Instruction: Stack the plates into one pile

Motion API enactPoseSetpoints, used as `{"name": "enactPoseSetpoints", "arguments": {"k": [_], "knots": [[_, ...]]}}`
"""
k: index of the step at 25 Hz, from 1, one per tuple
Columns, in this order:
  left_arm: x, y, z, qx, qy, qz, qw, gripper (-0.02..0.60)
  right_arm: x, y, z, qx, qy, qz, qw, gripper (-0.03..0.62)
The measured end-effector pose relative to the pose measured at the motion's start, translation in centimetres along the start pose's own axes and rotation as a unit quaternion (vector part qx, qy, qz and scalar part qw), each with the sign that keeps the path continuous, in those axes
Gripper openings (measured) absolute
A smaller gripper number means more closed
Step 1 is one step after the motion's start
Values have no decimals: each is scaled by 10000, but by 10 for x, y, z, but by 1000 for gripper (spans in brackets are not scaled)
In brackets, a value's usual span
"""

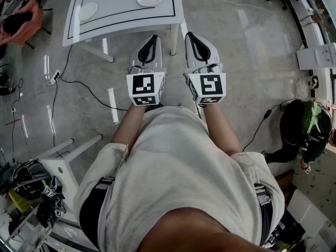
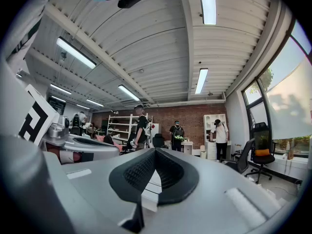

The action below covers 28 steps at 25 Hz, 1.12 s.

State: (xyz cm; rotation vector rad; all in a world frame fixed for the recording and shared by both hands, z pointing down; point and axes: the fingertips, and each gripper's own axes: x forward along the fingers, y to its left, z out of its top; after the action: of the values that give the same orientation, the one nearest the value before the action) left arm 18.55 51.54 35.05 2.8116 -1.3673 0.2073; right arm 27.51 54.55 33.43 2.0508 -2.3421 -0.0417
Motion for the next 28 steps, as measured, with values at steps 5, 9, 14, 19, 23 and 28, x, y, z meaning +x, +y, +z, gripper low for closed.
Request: {"name": "enactPoseSetpoints", "arguments": {"k": [5,9,14,19,23,28], "knots": [[-9,31,-22,-95,175,15,9998,3,22,31,-24,121,194,55,9997,0],[-17,58,-37,-153,323,199,9992,3,40,49,-39,91,212,-84,9997,0],[-18,104,-61,-348,536,331,9974,3,70,86,-50,73,273,236,9993,0],[6,128,-58,-548,494,339,9967,3,102,86,-44,-72,368,292,9989,0],[24,158,-60,-667,469,306,9962,3,133,95,-47,-158,541,366,9977,0],[52,206,-55,-645,461,99,9968,3,186,111,-51,-162,812,332,9960,0]]}}
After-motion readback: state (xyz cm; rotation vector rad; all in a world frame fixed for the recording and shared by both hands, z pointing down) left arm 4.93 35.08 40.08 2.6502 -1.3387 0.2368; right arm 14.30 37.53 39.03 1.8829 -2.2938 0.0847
